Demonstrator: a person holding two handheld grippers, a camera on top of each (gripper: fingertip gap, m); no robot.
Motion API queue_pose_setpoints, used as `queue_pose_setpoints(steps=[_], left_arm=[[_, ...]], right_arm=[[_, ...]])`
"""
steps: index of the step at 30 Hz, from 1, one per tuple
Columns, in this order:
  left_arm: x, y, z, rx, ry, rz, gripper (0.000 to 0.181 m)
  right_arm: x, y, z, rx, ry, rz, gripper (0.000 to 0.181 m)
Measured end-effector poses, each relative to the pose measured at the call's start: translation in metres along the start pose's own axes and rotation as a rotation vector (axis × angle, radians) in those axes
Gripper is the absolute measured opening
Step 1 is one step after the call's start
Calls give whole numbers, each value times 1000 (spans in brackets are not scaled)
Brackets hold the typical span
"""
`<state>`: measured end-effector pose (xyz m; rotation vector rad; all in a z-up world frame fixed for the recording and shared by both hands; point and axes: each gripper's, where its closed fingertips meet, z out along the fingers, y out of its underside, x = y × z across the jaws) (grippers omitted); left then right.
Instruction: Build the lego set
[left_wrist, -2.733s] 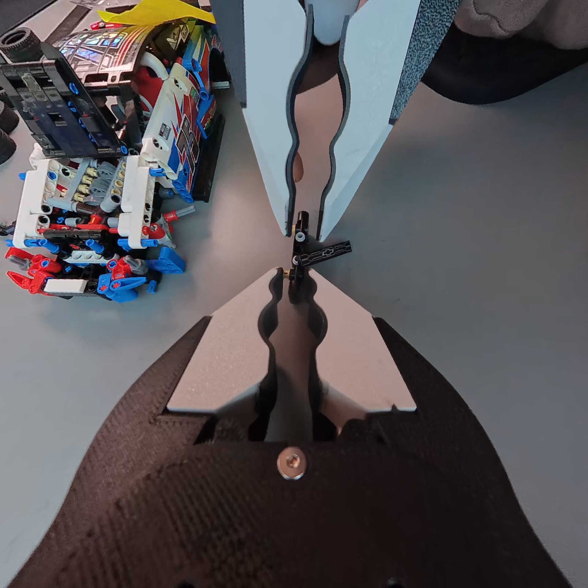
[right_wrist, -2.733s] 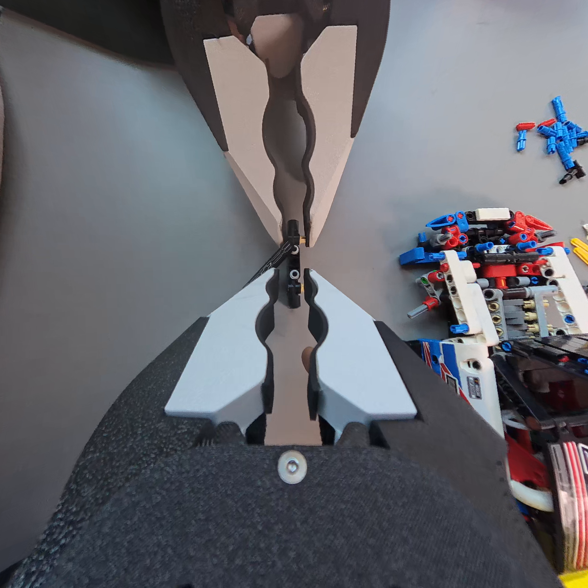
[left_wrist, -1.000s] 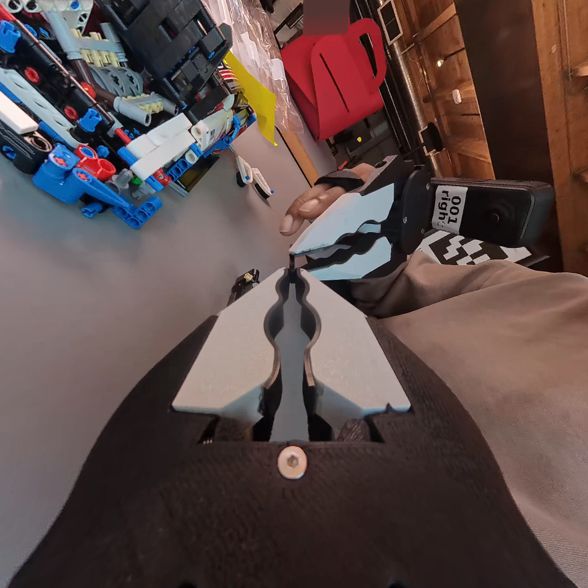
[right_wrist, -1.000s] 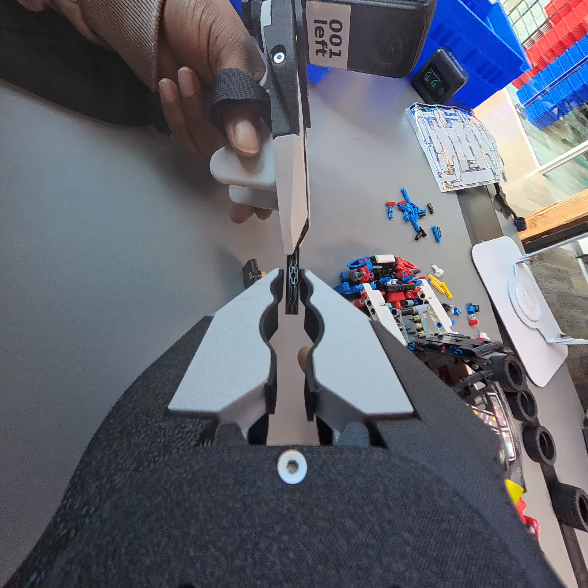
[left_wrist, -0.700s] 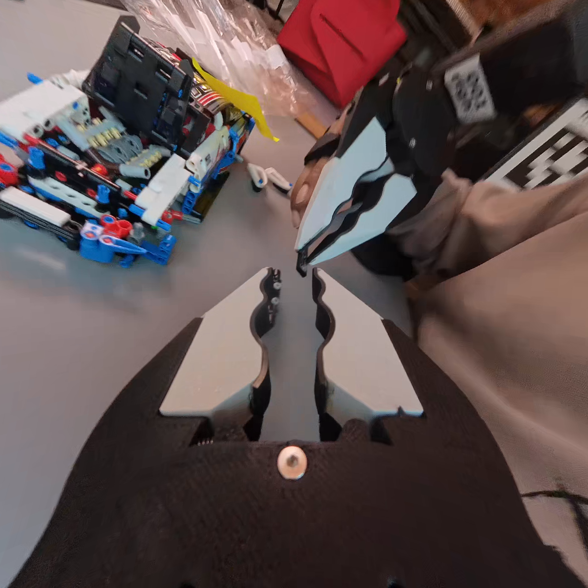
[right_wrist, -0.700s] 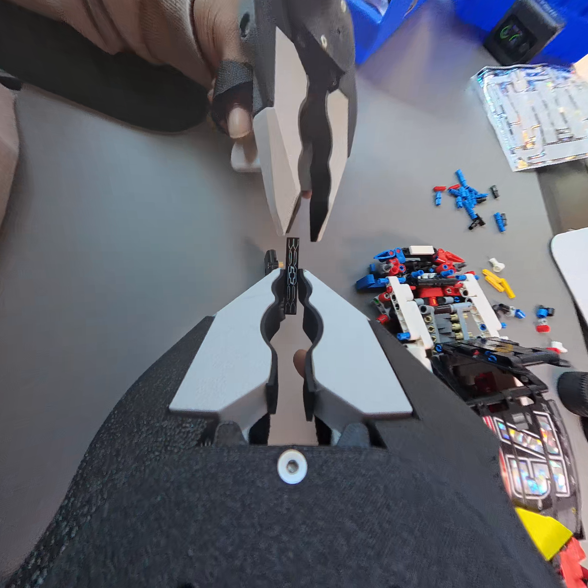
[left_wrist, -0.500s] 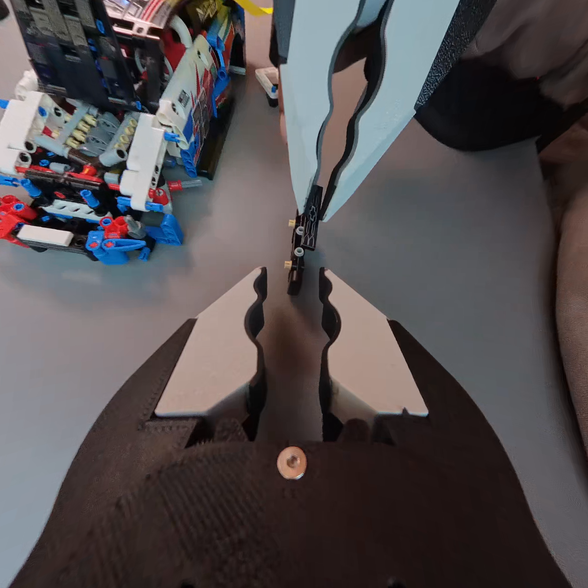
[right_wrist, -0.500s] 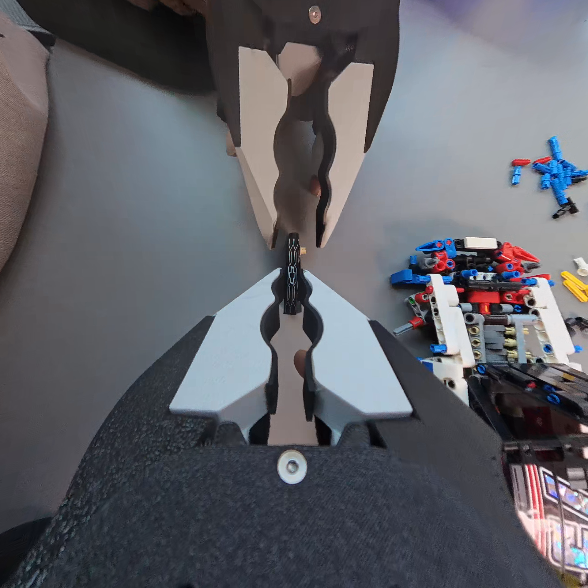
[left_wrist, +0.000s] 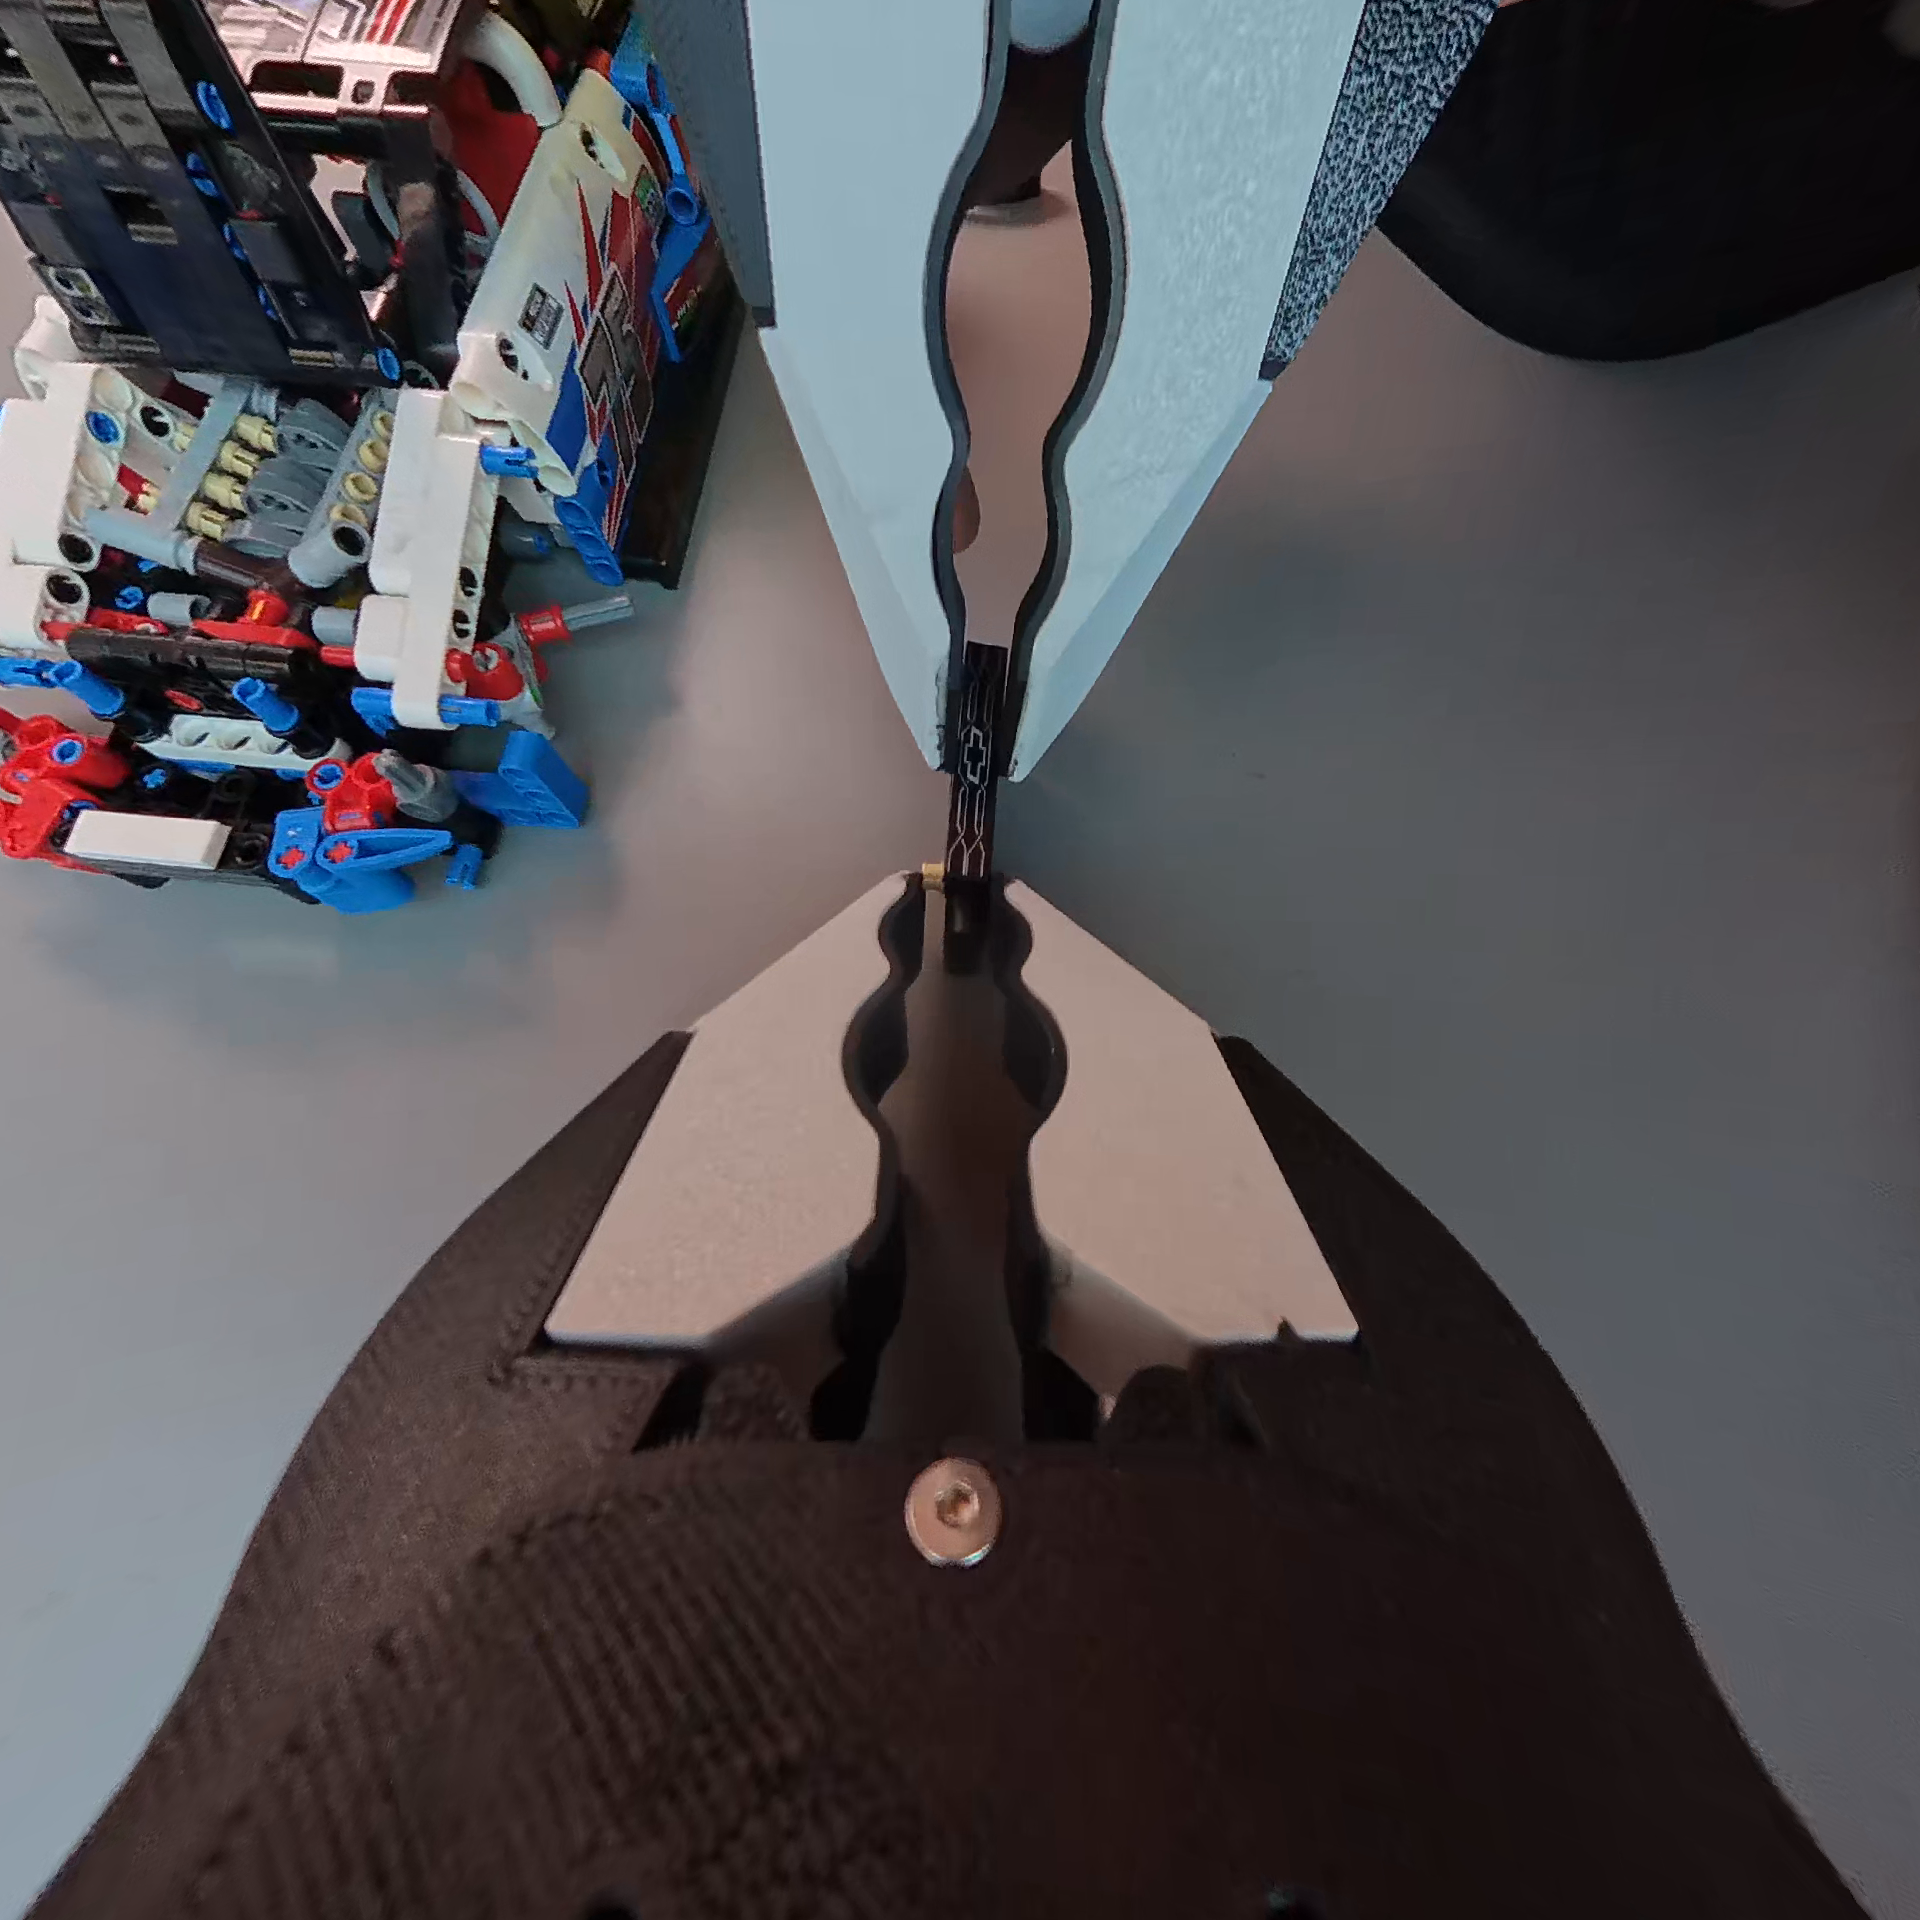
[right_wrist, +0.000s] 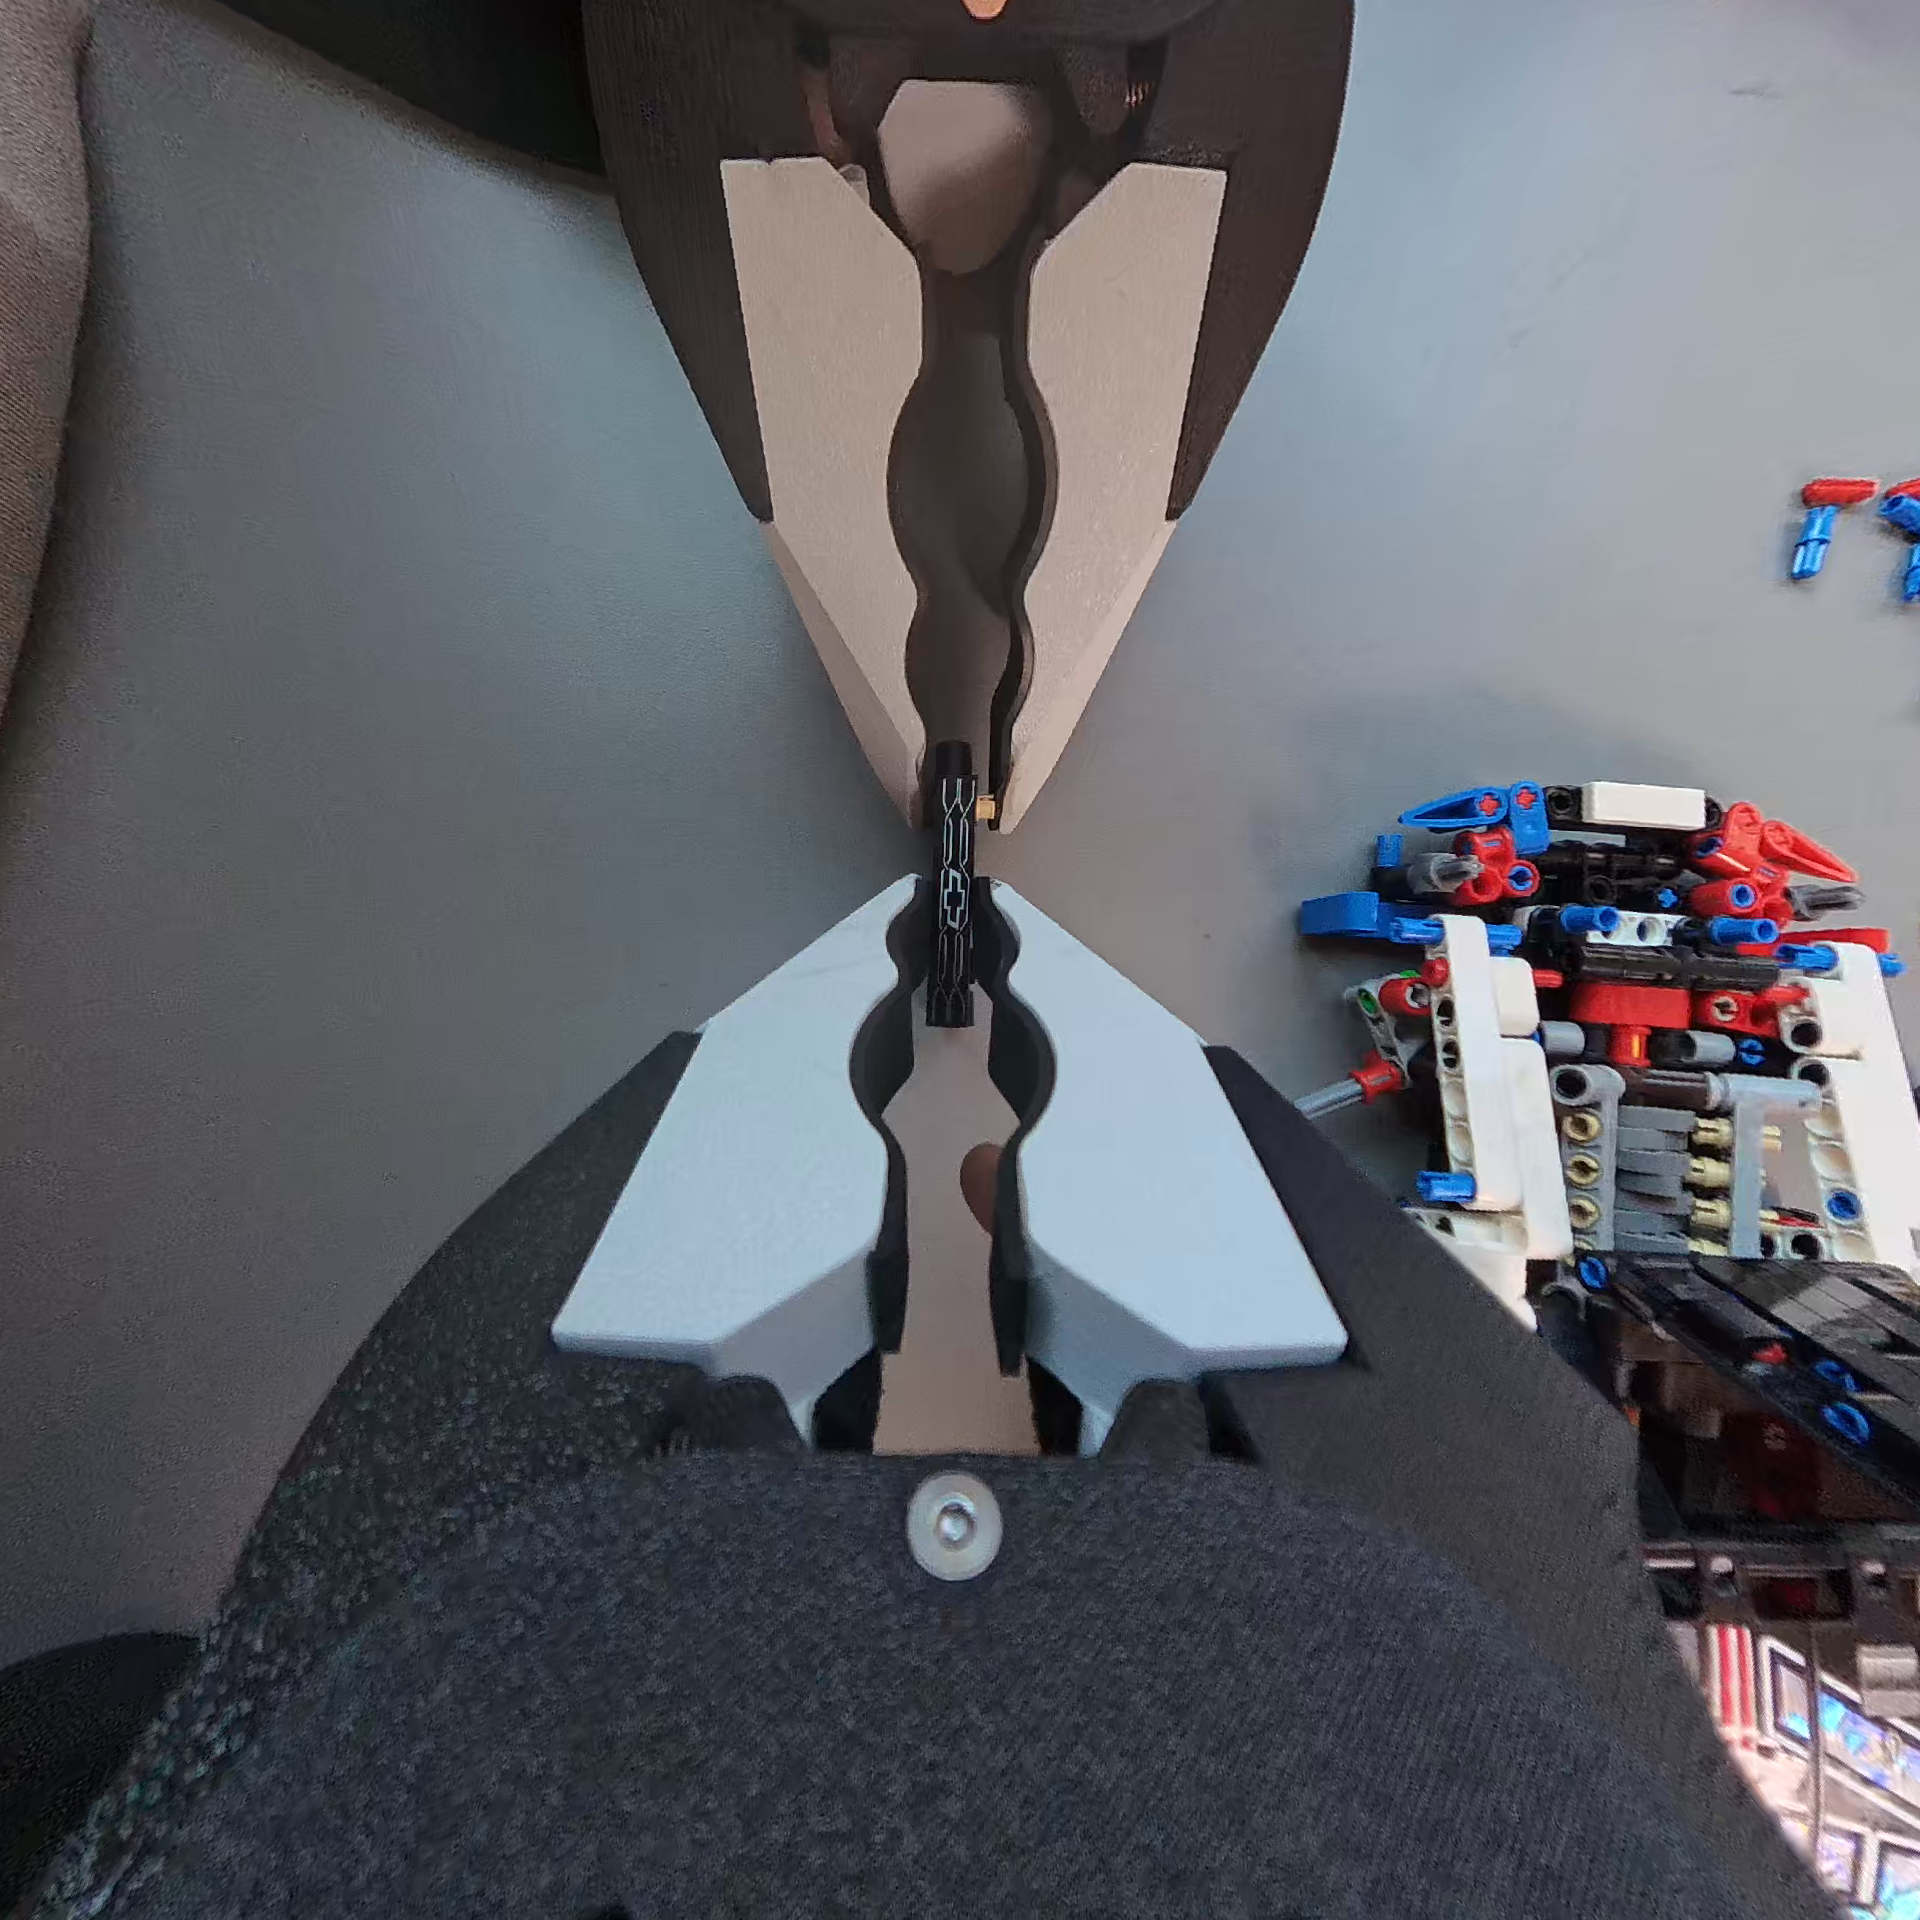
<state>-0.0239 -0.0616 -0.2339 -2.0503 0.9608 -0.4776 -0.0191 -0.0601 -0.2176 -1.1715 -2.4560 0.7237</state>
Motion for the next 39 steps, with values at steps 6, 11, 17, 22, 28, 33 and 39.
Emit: queue_pose_setpoints(steps=[6,11,17,22,28,33,39], left_arm=[[0,1,0,-2,1,17,9],[0,0,0,-2,2,20,9],[1,0,0,-4,7,18,9],[2,1,1,-11,-1,41,9],[2,2,1,-15,-2,63,10],[1,2,1,-15,18,60,10],[2,2,1,-16,41,59,9]], right_arm=[[1,-1,1,4,-1,-20,4],[0,-6,-2,69,13,-4,4],[0,-3,2,68,-6,14,4],[-2,-4,3,76,-6,-2,4],[-2,-5,3,103,4,-13,4],[-2,-4,3,142,-15,-12,4],[-1,-4,3,154,-78,7,4]])
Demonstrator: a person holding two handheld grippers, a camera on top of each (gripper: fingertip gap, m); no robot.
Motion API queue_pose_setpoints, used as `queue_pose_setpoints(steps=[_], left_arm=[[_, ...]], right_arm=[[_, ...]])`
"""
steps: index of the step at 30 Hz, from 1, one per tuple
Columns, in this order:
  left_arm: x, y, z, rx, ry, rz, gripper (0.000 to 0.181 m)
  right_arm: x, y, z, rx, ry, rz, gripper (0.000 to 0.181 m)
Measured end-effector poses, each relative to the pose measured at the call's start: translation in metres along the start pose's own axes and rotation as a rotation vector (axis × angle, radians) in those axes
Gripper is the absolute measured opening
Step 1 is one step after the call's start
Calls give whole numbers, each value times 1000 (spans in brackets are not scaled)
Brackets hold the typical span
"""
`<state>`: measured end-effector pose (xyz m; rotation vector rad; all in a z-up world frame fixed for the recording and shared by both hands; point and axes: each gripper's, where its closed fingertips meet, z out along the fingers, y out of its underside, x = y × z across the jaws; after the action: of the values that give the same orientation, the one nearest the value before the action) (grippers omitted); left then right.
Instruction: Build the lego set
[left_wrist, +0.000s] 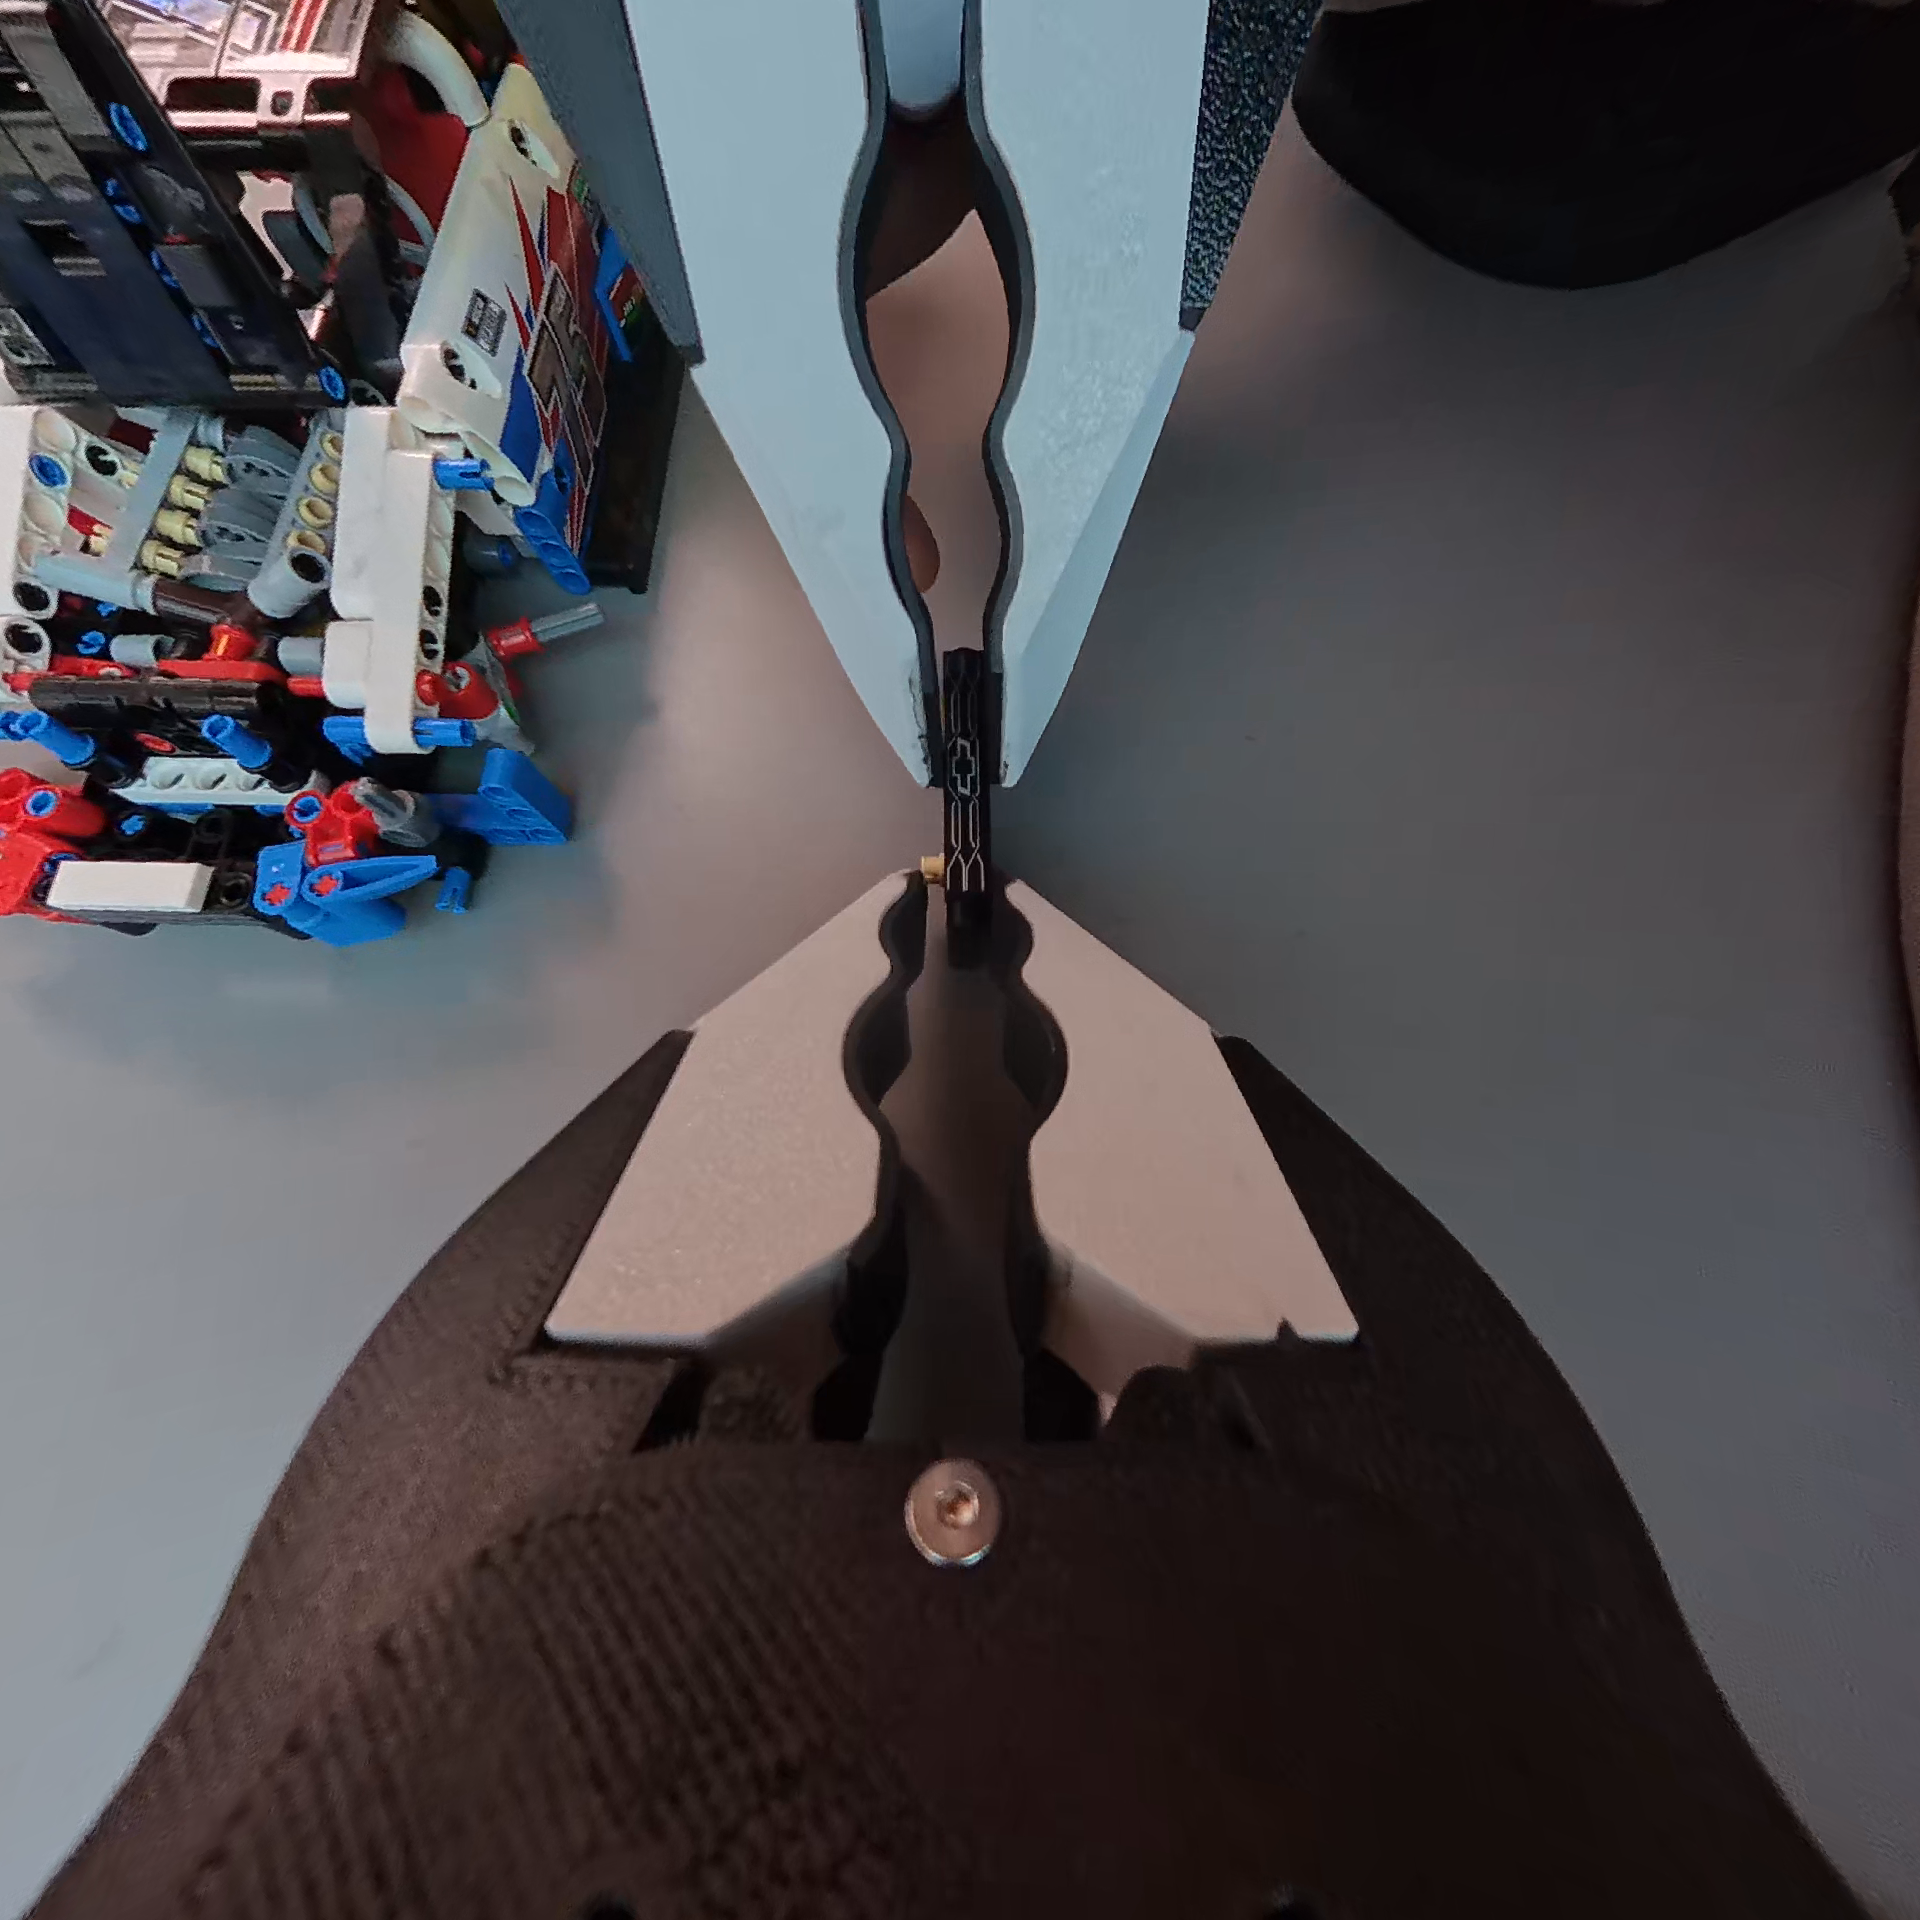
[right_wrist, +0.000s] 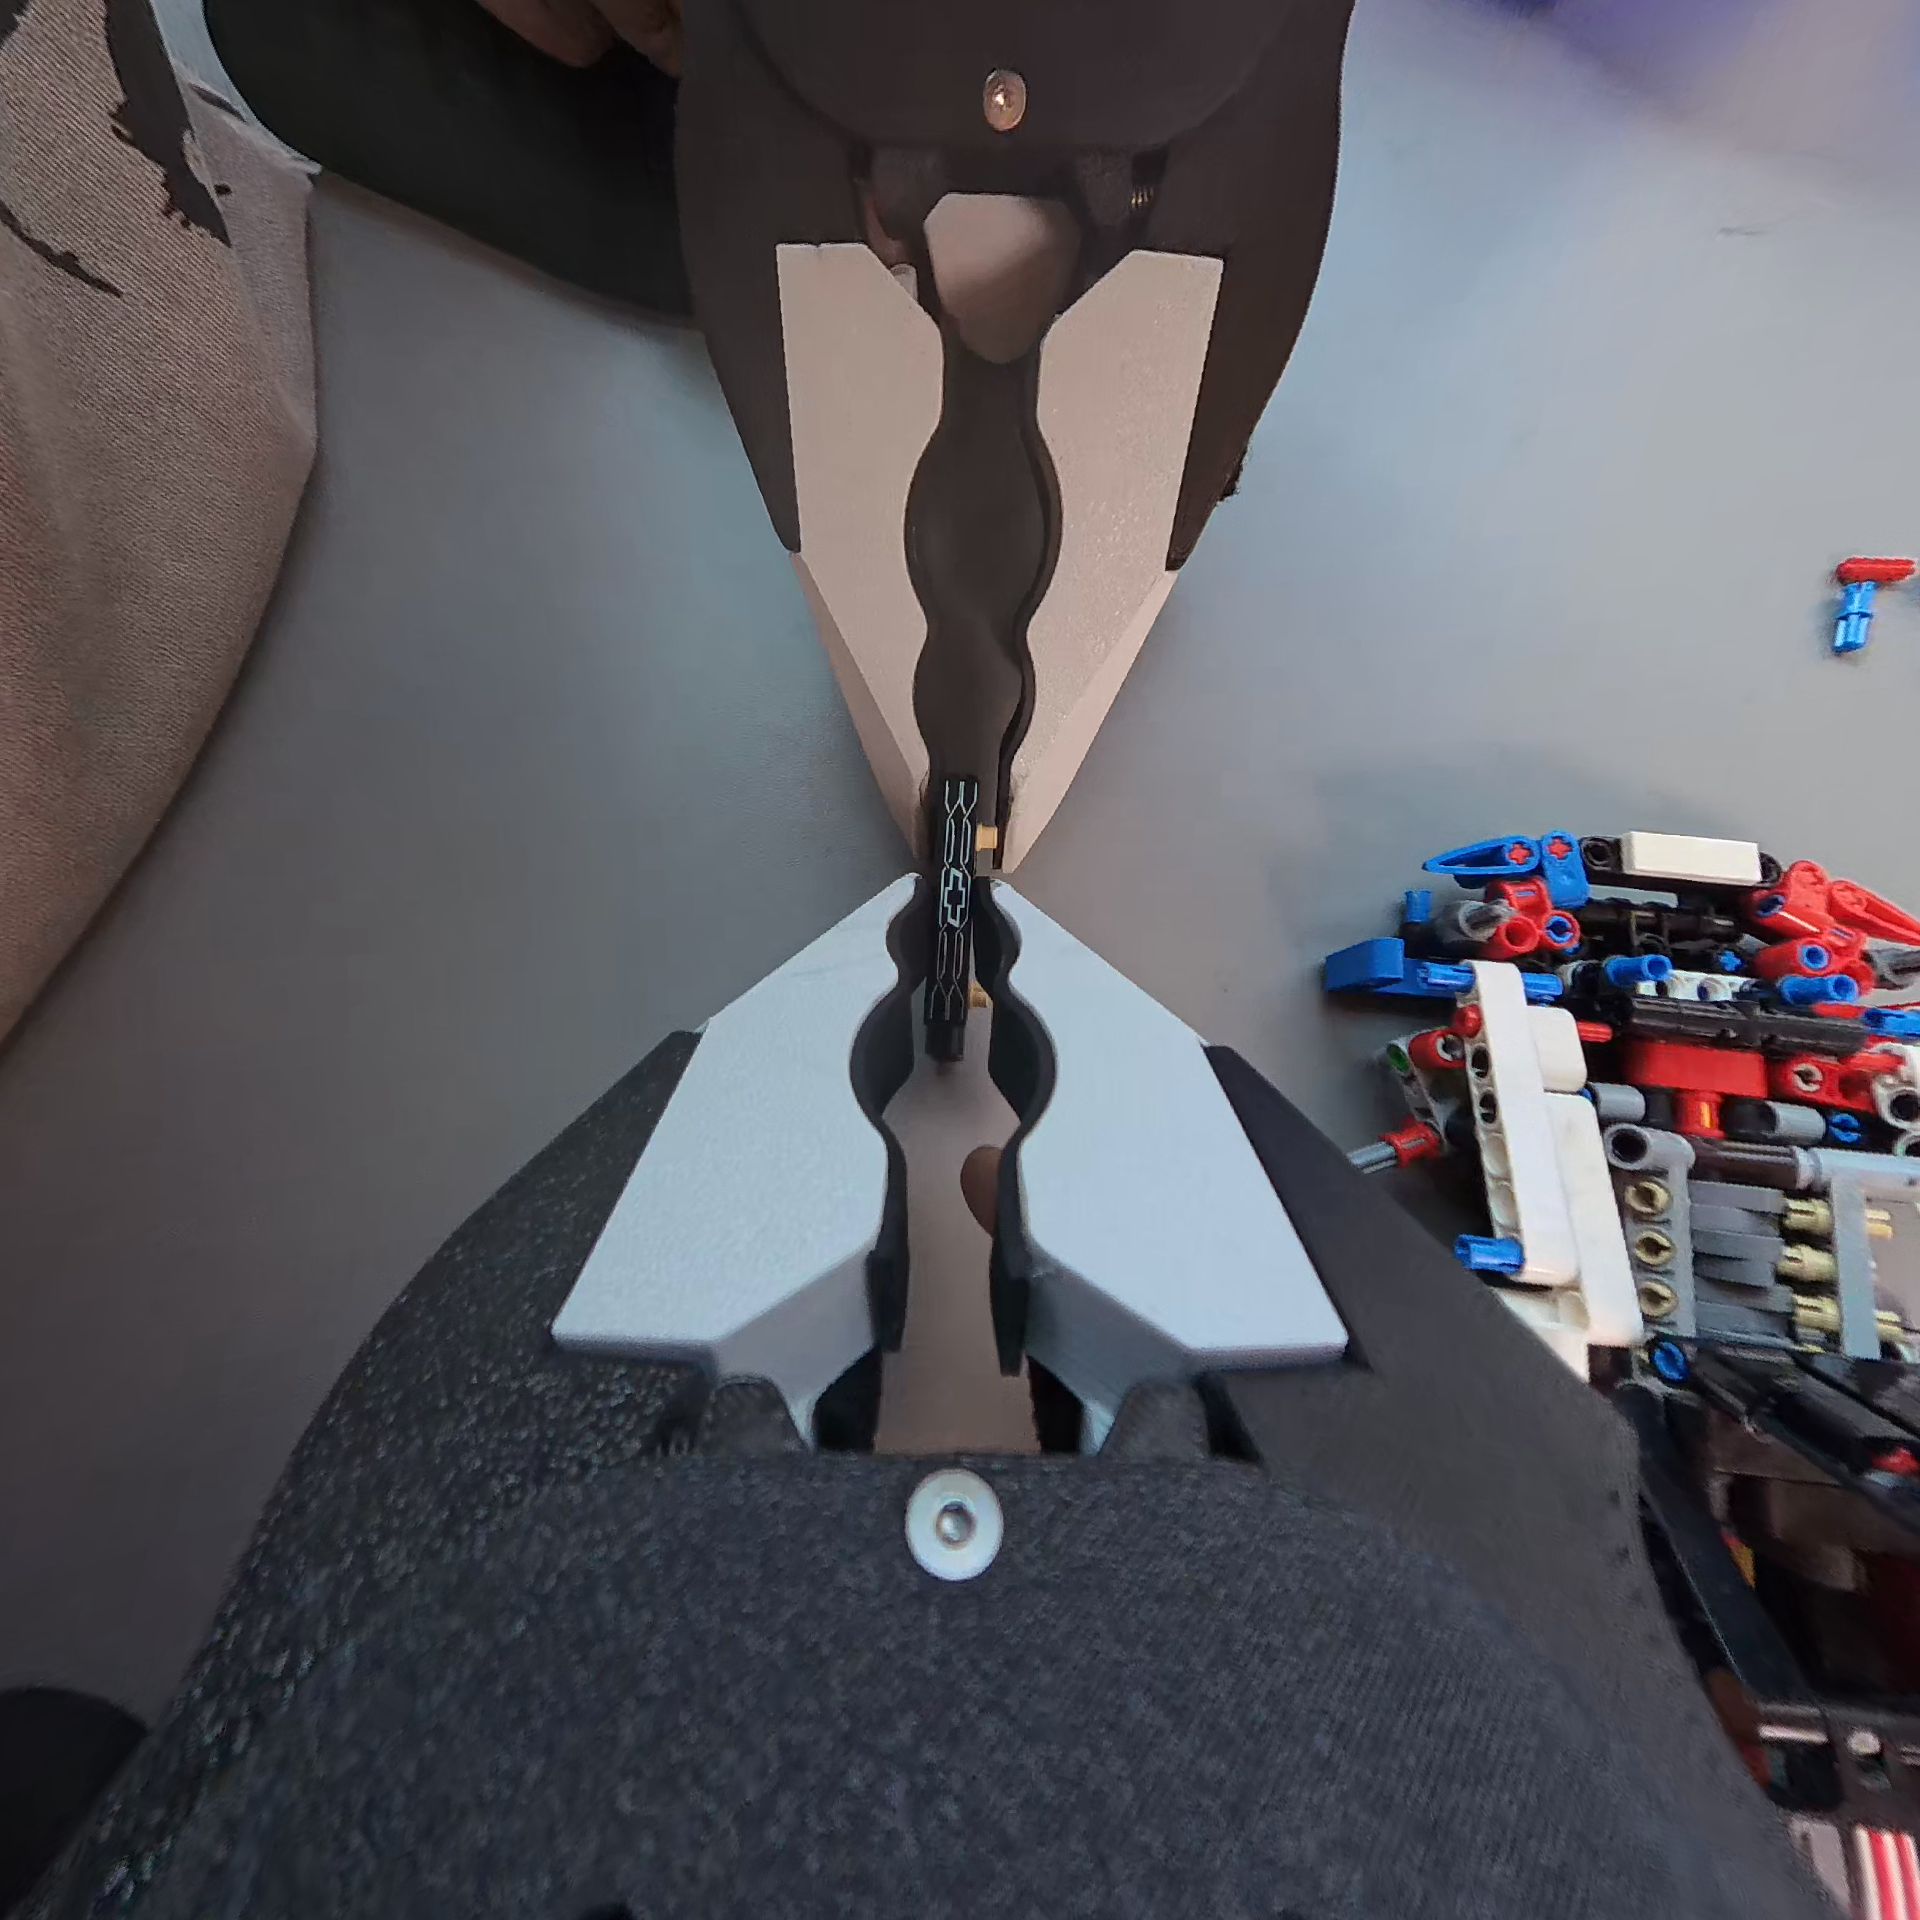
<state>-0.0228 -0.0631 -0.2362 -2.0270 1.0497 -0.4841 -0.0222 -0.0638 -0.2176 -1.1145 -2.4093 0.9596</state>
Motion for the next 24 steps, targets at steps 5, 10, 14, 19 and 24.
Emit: queue_pose_setpoints(steps=[5,10,14,19,24], left_arm=[[0,0,0,0,16,-5,9],[0,0,0,0,32,-14,9],[0,1,0,-1,30,-11,9],[0,1,0,-1,31,-11,9],[-1,1,0,-2,32,-8,9]], right_arm=[[0,0,1,5,-26,28,4],[1,0,2,-16,-34,52,5],[1,0,2,-4,-35,54,5],[1,0,3,-27,-20,27,5],[1,2,2,-35,-23,28,5]])
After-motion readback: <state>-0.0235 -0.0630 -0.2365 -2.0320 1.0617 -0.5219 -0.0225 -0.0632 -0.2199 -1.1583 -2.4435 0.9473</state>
